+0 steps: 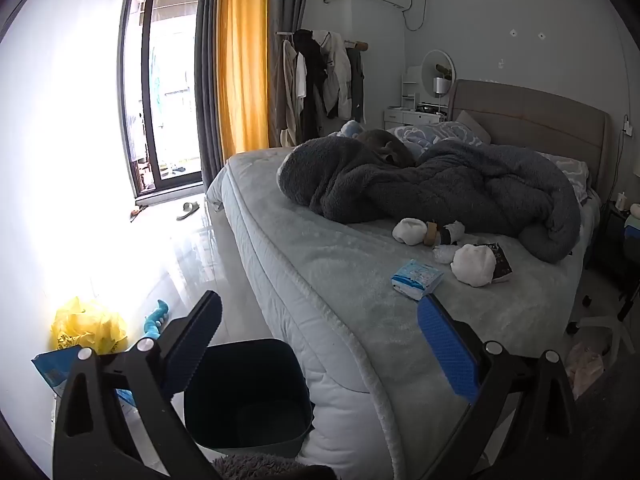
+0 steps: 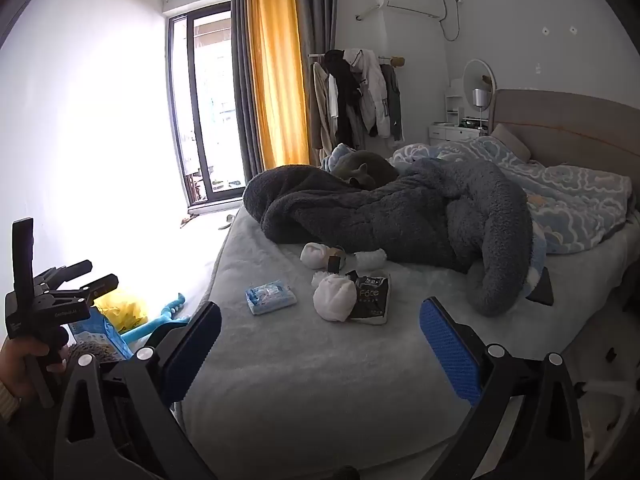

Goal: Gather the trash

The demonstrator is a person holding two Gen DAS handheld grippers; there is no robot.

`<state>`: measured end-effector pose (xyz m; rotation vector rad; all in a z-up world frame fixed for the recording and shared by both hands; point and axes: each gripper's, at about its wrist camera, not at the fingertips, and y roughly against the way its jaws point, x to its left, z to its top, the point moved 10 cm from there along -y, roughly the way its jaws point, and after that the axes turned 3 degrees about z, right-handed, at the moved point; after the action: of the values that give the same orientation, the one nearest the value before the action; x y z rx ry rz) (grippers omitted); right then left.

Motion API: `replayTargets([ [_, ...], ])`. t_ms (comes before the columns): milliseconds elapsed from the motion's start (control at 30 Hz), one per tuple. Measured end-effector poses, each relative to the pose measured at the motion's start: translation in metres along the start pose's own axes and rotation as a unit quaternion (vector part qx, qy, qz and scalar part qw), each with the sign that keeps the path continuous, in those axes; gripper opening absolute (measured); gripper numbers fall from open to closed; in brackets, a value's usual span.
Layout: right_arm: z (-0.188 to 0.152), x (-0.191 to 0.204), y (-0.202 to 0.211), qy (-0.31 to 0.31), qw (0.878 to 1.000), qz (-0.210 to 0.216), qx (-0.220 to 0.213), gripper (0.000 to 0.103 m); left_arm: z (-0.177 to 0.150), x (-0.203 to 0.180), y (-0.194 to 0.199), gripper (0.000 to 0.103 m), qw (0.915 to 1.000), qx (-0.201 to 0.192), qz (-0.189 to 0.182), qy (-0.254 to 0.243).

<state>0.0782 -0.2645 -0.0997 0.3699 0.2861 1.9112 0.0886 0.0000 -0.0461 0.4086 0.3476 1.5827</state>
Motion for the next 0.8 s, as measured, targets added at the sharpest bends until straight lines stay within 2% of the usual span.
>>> replayTargets([
  [800, -0.0002, 0.0002, -0.0001, -0.003, 1.000, 0.001, 0.001, 0.100, -0.0004, 0.0000, -0.0002, 0.100, 1.0000, 0.002, 0.001, -0.001],
])
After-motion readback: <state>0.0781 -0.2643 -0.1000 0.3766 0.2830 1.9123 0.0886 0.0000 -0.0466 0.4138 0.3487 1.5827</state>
